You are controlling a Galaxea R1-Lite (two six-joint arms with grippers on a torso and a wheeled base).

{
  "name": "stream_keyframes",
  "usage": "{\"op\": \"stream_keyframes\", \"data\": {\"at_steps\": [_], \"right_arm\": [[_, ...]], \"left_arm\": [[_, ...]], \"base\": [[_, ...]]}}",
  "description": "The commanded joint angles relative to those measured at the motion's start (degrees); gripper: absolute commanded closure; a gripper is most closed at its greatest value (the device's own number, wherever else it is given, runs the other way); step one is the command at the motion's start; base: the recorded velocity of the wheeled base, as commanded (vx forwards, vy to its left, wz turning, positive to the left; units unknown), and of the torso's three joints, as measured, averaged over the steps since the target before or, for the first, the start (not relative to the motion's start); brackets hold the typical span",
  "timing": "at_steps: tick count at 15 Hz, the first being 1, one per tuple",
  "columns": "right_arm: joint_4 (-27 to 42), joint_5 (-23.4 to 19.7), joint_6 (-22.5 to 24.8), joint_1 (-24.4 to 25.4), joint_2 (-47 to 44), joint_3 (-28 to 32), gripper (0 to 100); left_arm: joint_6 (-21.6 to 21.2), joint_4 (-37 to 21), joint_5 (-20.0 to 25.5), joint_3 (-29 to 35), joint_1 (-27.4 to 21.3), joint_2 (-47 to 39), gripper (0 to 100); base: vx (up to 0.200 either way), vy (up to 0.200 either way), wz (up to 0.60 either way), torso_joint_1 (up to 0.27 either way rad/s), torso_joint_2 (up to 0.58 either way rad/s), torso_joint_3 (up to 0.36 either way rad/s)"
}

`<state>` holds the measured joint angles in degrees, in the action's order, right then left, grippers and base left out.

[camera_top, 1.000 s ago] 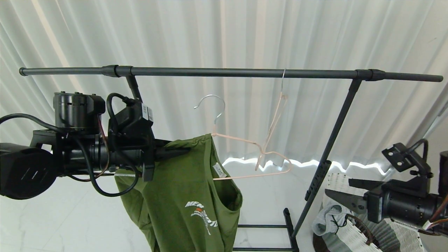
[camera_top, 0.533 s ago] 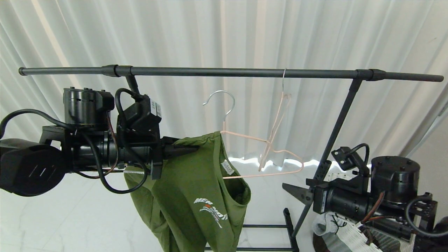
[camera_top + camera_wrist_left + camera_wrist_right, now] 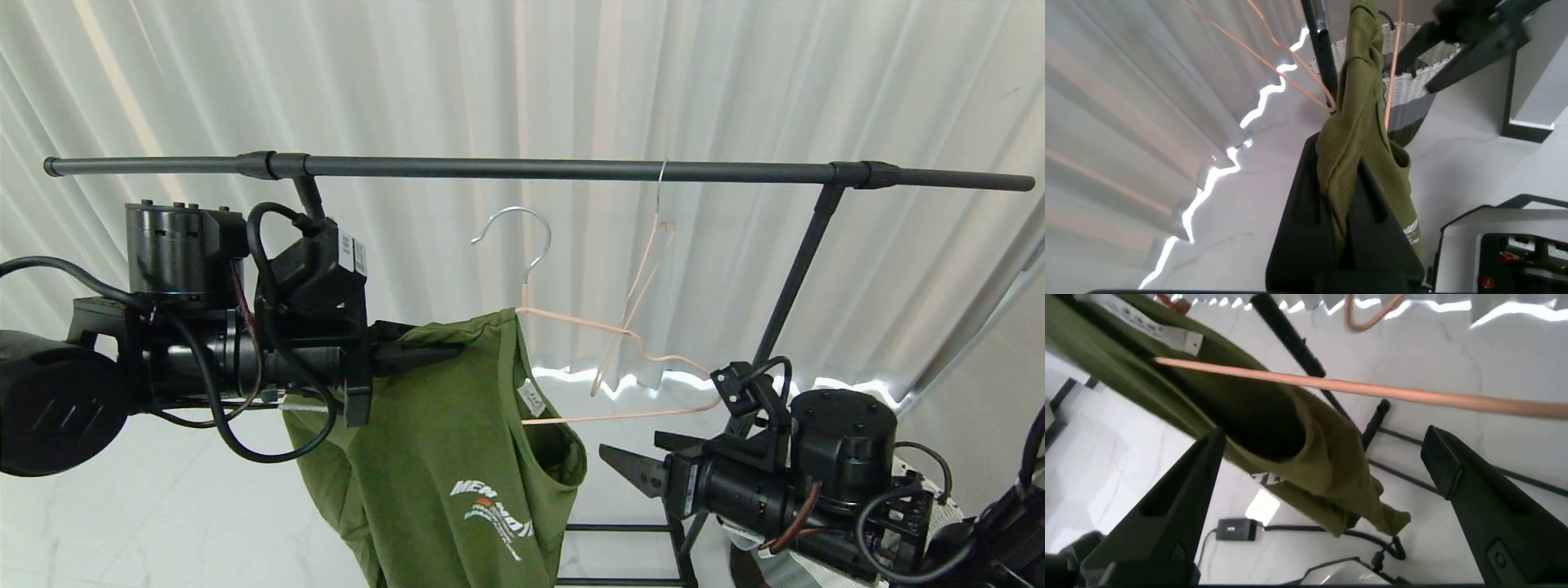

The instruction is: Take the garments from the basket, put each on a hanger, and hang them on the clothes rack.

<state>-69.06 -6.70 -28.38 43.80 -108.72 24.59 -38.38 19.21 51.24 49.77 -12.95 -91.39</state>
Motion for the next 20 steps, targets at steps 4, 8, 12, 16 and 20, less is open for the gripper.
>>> {"op": "stream_keyframes", "data": {"at_steps": [4, 8, 12, 16, 20], "right_arm": [[-1.6, 3.9, -1.9, 5.4, -6.2, 3.4, 0], [-2.2, 4.9, -1.9, 7.1, -8.1, 4.3, 0], [-2.2, 7.1, -1.9, 7.0, -8.6, 4.4, 100], [-2.7, 7.1, -1.9, 6.6, -8.7, 4.7, 100], [-4.2, 7.2, -1.6, 6.8, -8.6, 4.0, 100]], "left_arm": [[0.1, 0.0, 0.0, -0.1, -0.7, 1.5, 100], [1.1, 0.0, 0.0, -0.3, -0.7, 3.3, 100], [1.2, 0.1, 0.0, -0.3, -0.7, 3.9, 100], [1.3, 0.0, 0.0, -0.5, -0.9, 4.5, 100], [1.3, 0.0, 0.0, -0.3, -0.7, 4.3, 100]], "base": [[0.000, 0.000, 0.00, 0.000, 0.00, 0.000], [0.000, 0.000, 0.00, 0.000, 0.00, 0.000], [0.000, 0.000, 0.00, 0.000, 0.00, 0.000], [0.000, 0.000, 0.00, 0.000, 0.00, 0.000], [0.000, 0.000, 0.00, 0.000, 0.00, 0.000]]}}
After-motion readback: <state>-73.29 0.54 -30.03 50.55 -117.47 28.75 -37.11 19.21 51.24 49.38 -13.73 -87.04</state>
